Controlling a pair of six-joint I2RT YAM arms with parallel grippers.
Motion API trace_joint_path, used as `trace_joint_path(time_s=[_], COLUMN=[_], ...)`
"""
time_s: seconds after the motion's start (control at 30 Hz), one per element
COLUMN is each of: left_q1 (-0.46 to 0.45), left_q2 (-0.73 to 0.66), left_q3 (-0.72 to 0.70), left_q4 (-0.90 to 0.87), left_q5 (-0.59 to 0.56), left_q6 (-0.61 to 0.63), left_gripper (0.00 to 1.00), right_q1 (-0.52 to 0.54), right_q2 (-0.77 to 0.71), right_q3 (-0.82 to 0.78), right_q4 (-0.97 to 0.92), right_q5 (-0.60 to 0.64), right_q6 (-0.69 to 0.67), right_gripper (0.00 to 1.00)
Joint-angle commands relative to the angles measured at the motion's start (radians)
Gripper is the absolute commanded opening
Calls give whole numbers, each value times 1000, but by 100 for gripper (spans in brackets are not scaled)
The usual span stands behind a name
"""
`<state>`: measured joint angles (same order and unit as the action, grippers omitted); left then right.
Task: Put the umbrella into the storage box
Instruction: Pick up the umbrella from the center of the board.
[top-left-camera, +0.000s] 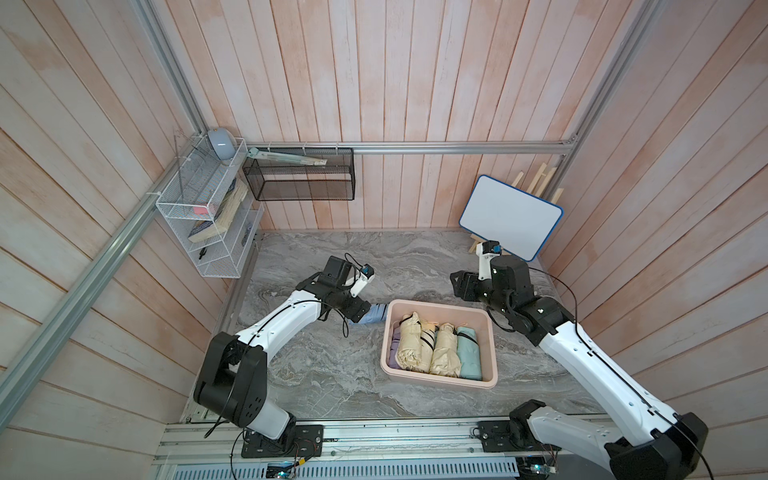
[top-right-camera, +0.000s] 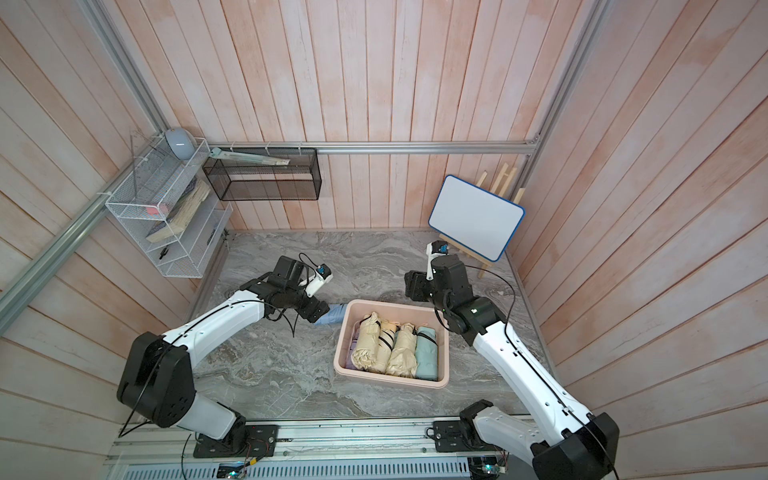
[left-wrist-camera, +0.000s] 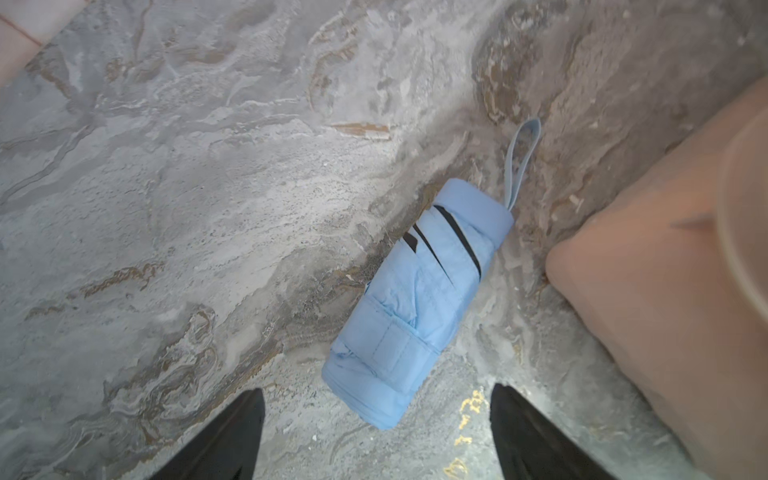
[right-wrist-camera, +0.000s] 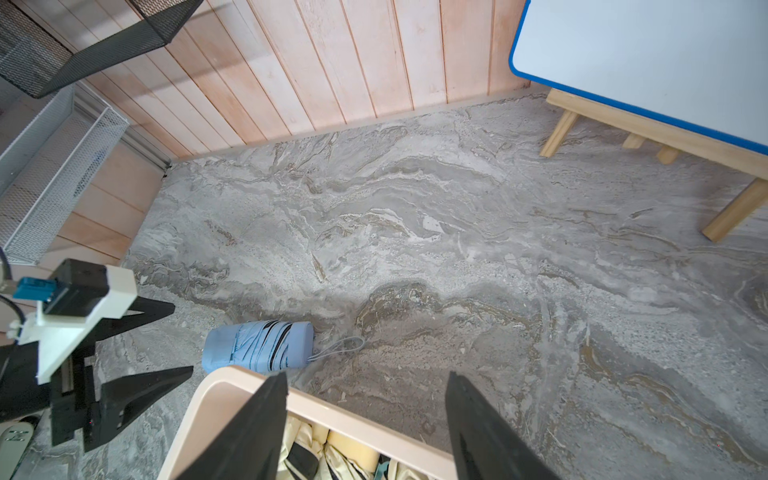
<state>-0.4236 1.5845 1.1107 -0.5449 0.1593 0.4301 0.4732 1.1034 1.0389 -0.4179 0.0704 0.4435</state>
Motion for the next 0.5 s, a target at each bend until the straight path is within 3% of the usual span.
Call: trace_joint_path(time_s=[0.0, 0.3, 0.47], left_q1=[4, 4, 4], left_q2=[67, 237, 294], left_q3=[42, 146, 195], left_q4=[-33, -53, -108], left_q5=[-7, -45, 16], left_q6=[167, 296, 345], left_gripper=[91, 95, 97], right_q1=[-21, -87, -115], right_q2=[17, 52, 61], right_q3=[28, 50, 52], right_q4=[21, 16, 14], right_q5=[12, -49, -73], right_q6=[-10, -26, -26], right_gripper=[66, 66, 66])
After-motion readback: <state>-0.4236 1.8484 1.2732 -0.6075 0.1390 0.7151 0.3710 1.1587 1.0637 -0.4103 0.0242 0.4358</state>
